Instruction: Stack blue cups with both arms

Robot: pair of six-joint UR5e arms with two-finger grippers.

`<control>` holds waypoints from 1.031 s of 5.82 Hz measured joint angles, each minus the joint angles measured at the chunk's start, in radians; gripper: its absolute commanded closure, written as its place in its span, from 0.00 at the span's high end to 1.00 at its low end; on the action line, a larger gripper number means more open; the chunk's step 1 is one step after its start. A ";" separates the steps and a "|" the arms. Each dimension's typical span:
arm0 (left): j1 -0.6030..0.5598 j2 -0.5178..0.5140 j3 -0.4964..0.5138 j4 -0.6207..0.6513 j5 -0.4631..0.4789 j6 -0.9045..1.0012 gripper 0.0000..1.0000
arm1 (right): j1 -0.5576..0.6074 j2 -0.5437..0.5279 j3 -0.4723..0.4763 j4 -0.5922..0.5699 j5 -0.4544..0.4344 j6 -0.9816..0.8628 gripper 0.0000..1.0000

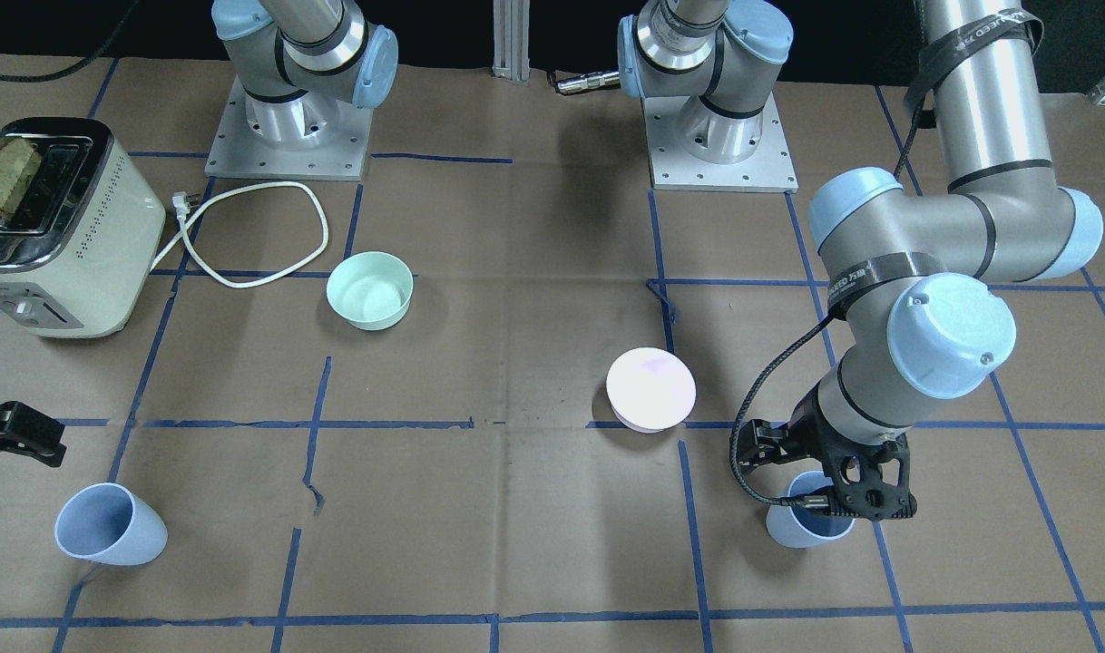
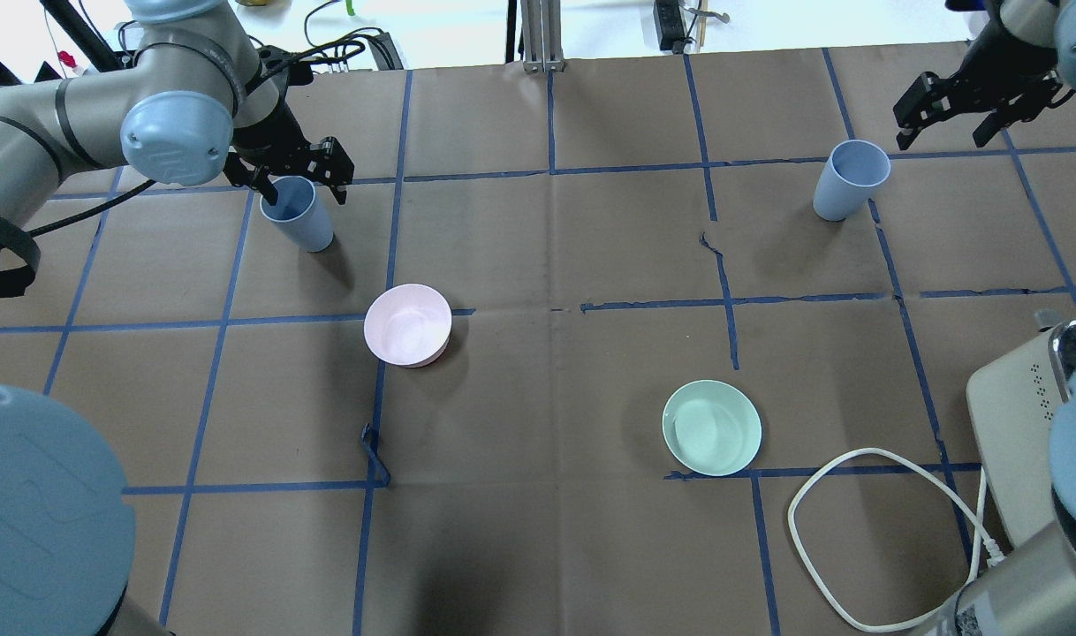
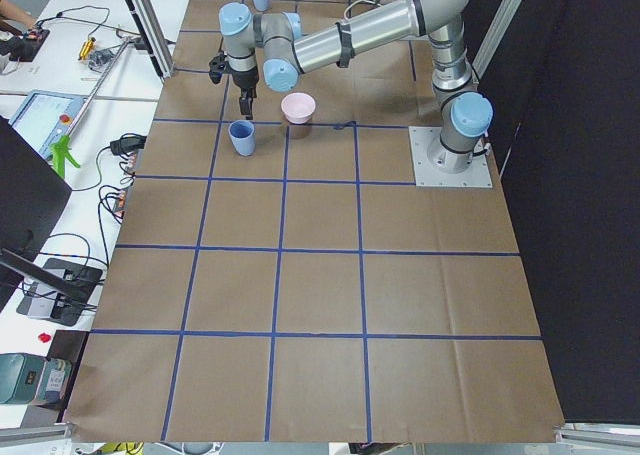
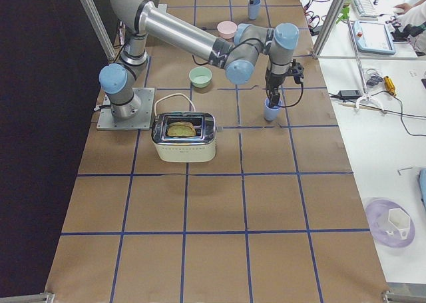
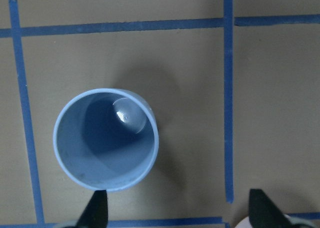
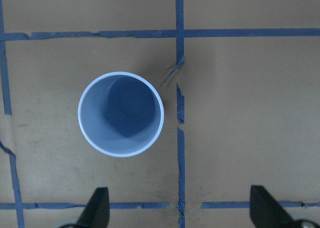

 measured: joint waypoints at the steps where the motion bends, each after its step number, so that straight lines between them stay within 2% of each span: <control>1: 0.000 -0.033 0.001 0.027 0.000 -0.001 0.97 | 0.000 0.035 0.001 -0.020 -0.001 0.025 1.00; 2: 0.000 -0.063 0.000 0.050 0.000 0.000 0.73 | 0.000 0.063 0.005 -0.062 -0.001 0.033 1.00; 3: 0.000 -0.087 -0.002 0.071 0.000 0.002 0.28 | 0.002 0.081 0.020 -0.113 0.000 0.036 1.00; 4: 0.000 -0.101 -0.003 0.080 0.000 0.007 0.03 | 0.005 0.088 0.054 -0.181 0.005 0.037 0.99; 6: 0.000 -0.102 -0.002 0.082 0.002 0.011 0.00 | 0.006 0.089 0.111 -0.264 0.032 0.038 0.27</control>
